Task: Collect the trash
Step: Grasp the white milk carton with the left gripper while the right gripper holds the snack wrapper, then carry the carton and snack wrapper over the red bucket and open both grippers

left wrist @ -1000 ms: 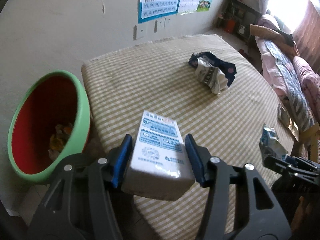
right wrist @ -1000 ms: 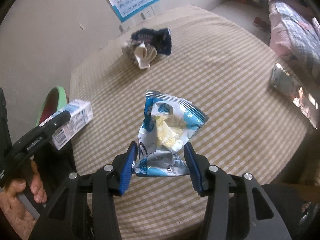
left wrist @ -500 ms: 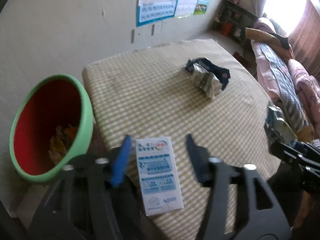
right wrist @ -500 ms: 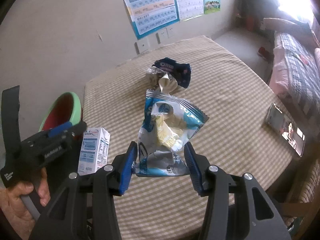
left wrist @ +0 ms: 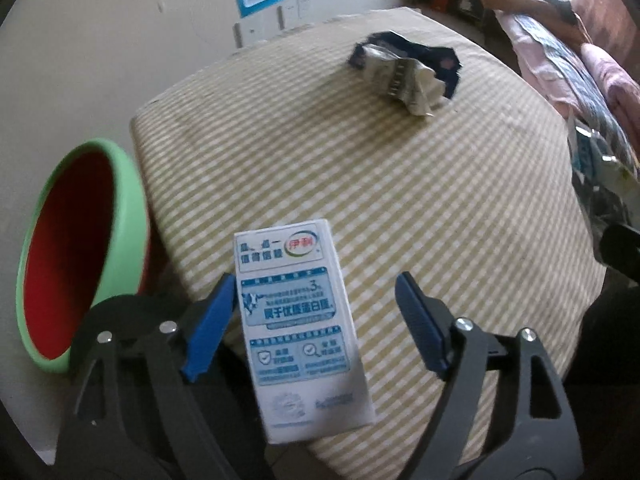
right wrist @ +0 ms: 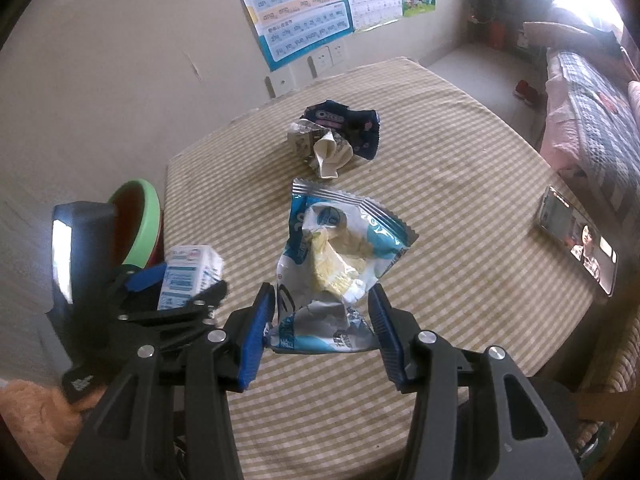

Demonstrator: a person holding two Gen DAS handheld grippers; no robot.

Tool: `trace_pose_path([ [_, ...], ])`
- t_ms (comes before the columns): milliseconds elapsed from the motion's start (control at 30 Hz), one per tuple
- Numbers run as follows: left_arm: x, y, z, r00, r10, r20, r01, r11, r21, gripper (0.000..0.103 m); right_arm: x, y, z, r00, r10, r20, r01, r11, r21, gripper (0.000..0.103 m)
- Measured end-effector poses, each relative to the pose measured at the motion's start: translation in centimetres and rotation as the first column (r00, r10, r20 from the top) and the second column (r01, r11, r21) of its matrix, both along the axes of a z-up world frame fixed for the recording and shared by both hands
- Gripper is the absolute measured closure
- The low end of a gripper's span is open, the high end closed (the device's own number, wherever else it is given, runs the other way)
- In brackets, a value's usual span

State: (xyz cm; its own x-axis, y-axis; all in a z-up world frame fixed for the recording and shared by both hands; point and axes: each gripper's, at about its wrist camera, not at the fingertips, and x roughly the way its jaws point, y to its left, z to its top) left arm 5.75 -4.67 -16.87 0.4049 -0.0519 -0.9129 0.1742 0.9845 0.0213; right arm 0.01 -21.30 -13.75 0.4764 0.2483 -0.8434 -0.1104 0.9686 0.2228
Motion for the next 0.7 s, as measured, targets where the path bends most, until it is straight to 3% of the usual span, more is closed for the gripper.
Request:
trace_pose_path([
  [33,0.2,-0.2,-0.3,1.000,-0.006,-0.015,0.006,1.000,-0.014,0.037,-0.1,0.0,0.1,1.000,0.001,0.001,-0.001,1.000,0.000,0.056],
  [67,0.2,-0.4,-0.6,1.000,-0.006,-0.028,0.005,1.000,-0.020,0.050,-0.2,0.1,0.2,1.000,0.001,0.004,-0.001,1.000,0.000,0.056],
  [100,0.3,-0.6,-0.9,0.999,-0.006,-0.045,0.005,1.000,-0.028,0.051,-0.2,0.0,0.2,1.000,-0.001,0.005,0.001,1.000,0.002,0.055],
  [233,0.1,-0.4,-0.6,1.000,-0.004,-0.030,0.003,0.998,-0.056,0.052,-0.3,-0.1,0.5,1.000,-0.004,0.012,0.004,1.000,0.005,0.055],
  [433,-0.4,2.3,3.1,0.994,0.078,0.072,-0.067,0.988,-0.136,0.052,0.0,1.0,0.9,1.000,0.023,0.012,-0.023,1.000,0.006,0.055],
  [567,-0.9,6.5,6.7,0.971,0.190,0.145,-0.152,0.959,-0.241,0.052,0.6,3.0,1.0,0.998,0.060,0.007,-0.060,0.998,0.033,0.055],
  [700,-1.1,10.2,9.1,0.933,0.290,0.213,-0.231,0.937,-0.263,0.052,1.5,6.2,1.0,0.994,0.111,-0.002,-0.110,0.991,0.077,0.055],
])
